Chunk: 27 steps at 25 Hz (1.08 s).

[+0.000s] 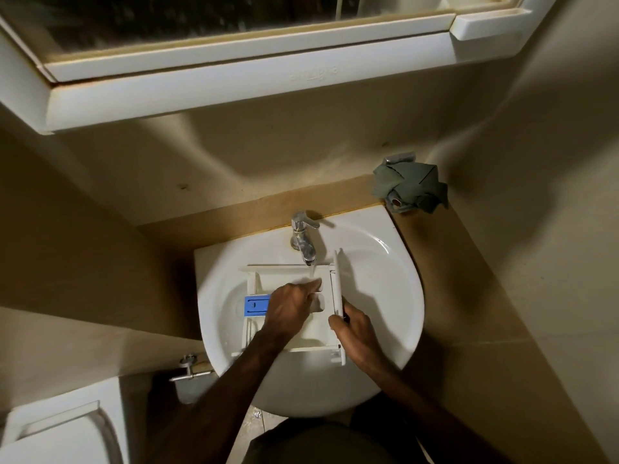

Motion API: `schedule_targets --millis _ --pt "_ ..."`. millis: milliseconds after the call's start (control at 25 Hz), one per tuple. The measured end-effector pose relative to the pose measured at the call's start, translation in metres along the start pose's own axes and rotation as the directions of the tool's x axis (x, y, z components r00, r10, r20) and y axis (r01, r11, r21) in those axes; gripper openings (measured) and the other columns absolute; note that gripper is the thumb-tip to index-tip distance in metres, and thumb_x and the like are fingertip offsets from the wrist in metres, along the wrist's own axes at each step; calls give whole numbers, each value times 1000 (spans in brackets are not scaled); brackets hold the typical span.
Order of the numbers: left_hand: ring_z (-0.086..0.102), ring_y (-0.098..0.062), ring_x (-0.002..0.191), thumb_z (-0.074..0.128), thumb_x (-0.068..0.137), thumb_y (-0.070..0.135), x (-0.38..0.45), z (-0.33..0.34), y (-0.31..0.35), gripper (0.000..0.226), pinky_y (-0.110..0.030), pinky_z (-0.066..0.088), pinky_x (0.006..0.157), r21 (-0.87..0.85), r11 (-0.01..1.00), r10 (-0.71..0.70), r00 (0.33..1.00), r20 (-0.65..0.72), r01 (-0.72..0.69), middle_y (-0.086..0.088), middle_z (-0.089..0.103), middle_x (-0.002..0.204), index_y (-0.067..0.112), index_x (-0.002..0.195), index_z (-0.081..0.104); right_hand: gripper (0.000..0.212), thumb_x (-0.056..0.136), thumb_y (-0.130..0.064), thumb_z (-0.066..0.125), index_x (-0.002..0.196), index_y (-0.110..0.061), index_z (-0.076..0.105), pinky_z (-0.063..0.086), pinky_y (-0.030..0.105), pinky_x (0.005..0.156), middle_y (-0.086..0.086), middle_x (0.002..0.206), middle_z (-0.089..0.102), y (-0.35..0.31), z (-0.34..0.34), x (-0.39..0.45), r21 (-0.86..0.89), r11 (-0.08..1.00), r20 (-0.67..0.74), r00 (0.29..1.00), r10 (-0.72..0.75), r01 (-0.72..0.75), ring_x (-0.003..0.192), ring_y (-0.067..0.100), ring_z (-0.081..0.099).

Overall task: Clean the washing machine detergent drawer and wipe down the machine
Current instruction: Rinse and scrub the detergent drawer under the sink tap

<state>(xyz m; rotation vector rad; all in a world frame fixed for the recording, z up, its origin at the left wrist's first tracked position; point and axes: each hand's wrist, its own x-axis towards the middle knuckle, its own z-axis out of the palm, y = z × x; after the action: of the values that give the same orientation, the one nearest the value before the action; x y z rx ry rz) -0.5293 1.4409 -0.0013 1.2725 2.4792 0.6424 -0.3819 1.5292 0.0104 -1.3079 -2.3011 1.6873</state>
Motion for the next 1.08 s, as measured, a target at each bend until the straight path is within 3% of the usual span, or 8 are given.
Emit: schedule_targets --millis 80,200,320,440,600,760,920,1080 --pt "72 -22 105 64 102 32 7 -5 -3 27 -30 50 88 -13 999 -47 998 29 47 1 78 119 26 126 75 17 76 -36 52 82 -48 61 46 30 63 -5 68 64 -3 -1 0 34 999 -38 999 14 -13 61 10 57" --pt "73 -23 97 62 101 43 14 -11 2 30 -28 48 78 23 1000 4 999 -45 -3 0 79 112 26 123 75 31 76 -38 52 103 -38 68 51 32 65 -2 73 69 -7 -7 1 50 999 -79 997 22 -18 64 11 62" --pt "73 -33 97 55 105 37 23 -10 6 37 -35 53 76 164 978 130 991 10 -130 -11 77 113 21 138 60 41 74 -43 53 111 -36 69 54 36 69 1 76 70 -9 -15 5 44 999 -90 995 30 -26 68 15 66" --pt "70 -35 107 56 104 27 30 -11 14 40 -39 52 85 109 990 86 995 44 -90 -13 75 121 24 144 58 39 73 -45 53 106 -32 70 58 42 74 -1 78 72 -12 -14 6 70 997 -90 995 46 -40 73 16 69" --pt "71 -28 97 58 102 45 31 -16 6 30 -32 44 75 181 981 50 996 74 -63 -6 78 107 23 114 76 42 73 -46 53 108 -31 71 60 45 77 -2 81 74 -9 -16 6 60 997 -88 994 59 -53 76 16 70" --pt "71 -28 77 50 96 67 23 -18 -9 56 -29 35 62 272 961 61 998 -26 -52 -5 75 84 18 84 74 55 73 -49 52 124 -37 65 60 42 75 -5 85 74 -7 -18 4 5 1000 -97 995 9 -9 77 15 70" --pt "71 -34 91 60 96 21 20 -25 -20 33 -39 56 75 186 963 203 979 -31 -194 -11 76 108 18 127 70 58 72 -49 53 128 -37 64 61 45 81 -6 92 76 1 -21 7 83 996 -165 986 25 -12 83 14 72" --pt "69 -38 91 56 91 10 21 -28 -23 38 -42 57 75 249 954 169 985 19 -169 -11 75 105 17 126 69 68 72 -48 53 138 -34 61 61 42 81 -8 93 76 3 -18 5 101 995 -201 979 17 4 84 13 71"
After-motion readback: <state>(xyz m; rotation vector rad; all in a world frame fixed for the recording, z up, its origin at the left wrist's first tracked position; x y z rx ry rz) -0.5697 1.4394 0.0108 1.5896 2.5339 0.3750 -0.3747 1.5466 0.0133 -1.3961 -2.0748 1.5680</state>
